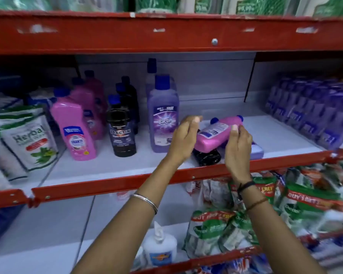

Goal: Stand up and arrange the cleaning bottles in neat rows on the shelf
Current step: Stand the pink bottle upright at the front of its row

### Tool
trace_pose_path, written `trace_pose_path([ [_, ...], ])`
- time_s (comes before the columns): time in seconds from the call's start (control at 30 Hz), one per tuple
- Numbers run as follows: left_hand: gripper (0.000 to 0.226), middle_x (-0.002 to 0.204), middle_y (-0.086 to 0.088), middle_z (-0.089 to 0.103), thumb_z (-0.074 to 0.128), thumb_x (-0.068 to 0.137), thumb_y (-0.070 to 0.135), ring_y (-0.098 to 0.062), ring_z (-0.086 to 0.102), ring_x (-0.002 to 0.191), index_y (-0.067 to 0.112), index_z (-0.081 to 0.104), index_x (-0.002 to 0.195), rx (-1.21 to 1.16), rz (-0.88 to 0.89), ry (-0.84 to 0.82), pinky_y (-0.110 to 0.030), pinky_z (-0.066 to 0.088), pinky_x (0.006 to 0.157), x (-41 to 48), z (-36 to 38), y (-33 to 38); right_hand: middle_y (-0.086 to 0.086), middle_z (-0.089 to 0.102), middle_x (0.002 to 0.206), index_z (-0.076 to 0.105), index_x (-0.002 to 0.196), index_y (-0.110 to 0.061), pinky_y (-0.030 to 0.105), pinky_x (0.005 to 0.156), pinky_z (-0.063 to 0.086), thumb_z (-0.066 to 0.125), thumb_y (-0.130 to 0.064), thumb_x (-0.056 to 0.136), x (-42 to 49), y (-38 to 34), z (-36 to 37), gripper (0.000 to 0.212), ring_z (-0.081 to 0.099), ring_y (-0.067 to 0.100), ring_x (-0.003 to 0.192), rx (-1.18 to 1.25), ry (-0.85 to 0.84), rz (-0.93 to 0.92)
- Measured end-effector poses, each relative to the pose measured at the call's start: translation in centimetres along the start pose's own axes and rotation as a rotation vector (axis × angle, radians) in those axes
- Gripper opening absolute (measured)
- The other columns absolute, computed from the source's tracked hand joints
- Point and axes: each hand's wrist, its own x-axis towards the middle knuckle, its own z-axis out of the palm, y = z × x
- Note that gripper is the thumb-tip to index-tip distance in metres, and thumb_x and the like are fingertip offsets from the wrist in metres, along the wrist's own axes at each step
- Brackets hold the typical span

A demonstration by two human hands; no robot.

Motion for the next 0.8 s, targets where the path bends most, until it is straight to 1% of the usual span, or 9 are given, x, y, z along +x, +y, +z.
trace_pose_path([
  [0.17, 0.029, 0.120, -0.005, 0.062, 0.044, 0.094, 0.025, -0.018, 0.056, 0.108, 0.013, 0.057, 0.117, 0.157, -0.312, -0.148, -0.024, 0.040, 0.088, 5.3, 3.5, -2.2, 0.016, 0.058, 0.107, 0.056, 0.103, -0.002, 0.024, 0.077, 0.031, 0.037, -0.041, 0.098, 3.3, 1.8, -1.1, 0.043, 0.047, 0.019, 0.093, -0.095, -0.026, 0.079],
  [0.3, 0.022, 0.082, -0.009, 0.061, 0.045, 0.093, 0.023, -0.020, 0.056, 0.075, 0.012, 0.060, 0.081, 0.155, -0.452, -0.415, -0.029, 0.039, 0.066, 8.2, 4.5, -2.7, 0.011, 0.061, 0.068, 0.062, 0.077, 0.004, 0.028, 0.062, 0.031, 0.044, -0.038, 0.096, 5.4, 2.1, -1.3, 0.050, 0.052, 0.026, 0.065, -0.175, -0.102, 0.124],
  [0.37, 0.027, 0.081, -0.011, 0.062, 0.049, 0.093, 0.026, -0.018, 0.054, 0.069, 0.006, 0.064, 0.086, 0.171, -0.474, -0.481, -0.028, 0.039, 0.065, 8.3, 4.8, -2.7, 0.007, 0.055, 0.058, 0.061, 0.069, 0.002, 0.023, 0.049, 0.032, 0.052, -0.034, 0.093, 5.8, 2.3, -1.0, 0.044, 0.047, 0.017, 0.054, -0.160, -0.124, 0.129],
  [0.43, 0.024, 0.080, -0.009, 0.064, 0.054, 0.091, 0.029, -0.019, 0.056, 0.068, 0.008, 0.064, 0.085, 0.141, -0.488, -0.439, -0.029, 0.041, 0.066, 7.7, 5.2, -2.9, 0.012, 0.061, 0.063, 0.059, 0.065, -0.006, 0.024, 0.056, 0.045, 0.062, -0.034, 0.087, 5.8, 2.9, -0.6, 0.035, 0.052, 0.024, 0.057, -0.086, -0.132, 0.153],
  [0.53, 0.014, 0.077, -0.008, 0.066, 0.061, 0.088, 0.023, -0.019, 0.062, 0.063, 0.009, 0.063, 0.089, -0.039, -0.542, -0.307, -0.029, 0.050, 0.065, 6.1, 4.8, -2.5, 0.017, 0.072, 0.077, 0.063, 0.064, -0.009, 0.054, 0.076, 0.056, 0.070, -0.041, 0.073, 5.7, 3.1, -0.7, 0.034, 0.068, 0.040, 0.077, 0.087, -0.110, 0.250],
  [0.57, 0.014, 0.077, -0.007, 0.067, 0.062, 0.087, 0.018, -0.015, 0.064, 0.060, 0.006, 0.063, 0.094, -0.140, -0.571, -0.278, -0.025, 0.053, 0.060, 5.4, 4.4, -2.1, 0.016, 0.073, 0.079, 0.065, 0.066, -0.012, 0.057, 0.078, 0.056, 0.073, -0.038, 0.074, 5.5, 2.7, -0.9, 0.027, 0.070, 0.039, 0.080, 0.148, -0.115, 0.261],
  [0.67, 0.021, 0.080, -0.003, 0.067, 0.064, 0.082, 0.004, -0.004, 0.066, 0.054, 0.002, 0.063, 0.103, -0.299, -0.547, -0.192, -0.017, 0.051, 0.049, 3.3, 2.4, -0.2, 0.012, 0.075, 0.087, 0.070, 0.078, -0.017, 0.056, 0.081, 0.057, 0.078, -0.029, 0.072, 4.6, 0.9, -0.9, 0.016, 0.073, 0.032, 0.083, 0.283, -0.156, 0.215],
  [0.73, 0.025, 0.083, -0.001, 0.068, 0.065, 0.080, 0.001, -0.003, 0.067, 0.059, 0.004, 0.063, 0.105, -0.315, -0.493, -0.144, -0.015, 0.051, 0.052, 2.0, 0.6, 0.9, 0.013, 0.076, 0.092, 0.073, 0.089, -0.015, 0.055, 0.081, 0.057, 0.080, -0.038, 0.066, 3.6, -0.6, -0.6, 0.034, 0.073, 0.032, 0.085, 0.317, -0.215, 0.159],
  [0.8, 0.032, 0.094, -0.005, 0.069, 0.067, 0.078, 0.003, -0.011, 0.069, 0.076, 0.006, 0.062, 0.110, -0.275, -0.443, -0.089, -0.023, 0.057, 0.064, 0.9, -1.6, 1.6, 0.010, 0.076, 0.095, 0.073, 0.099, -0.013, 0.052, 0.080, 0.058, 0.080, -0.041, 0.063, 2.5, -2.2, 0.3, 0.046, 0.073, 0.028, 0.085, 0.307, -0.257, 0.103],
])
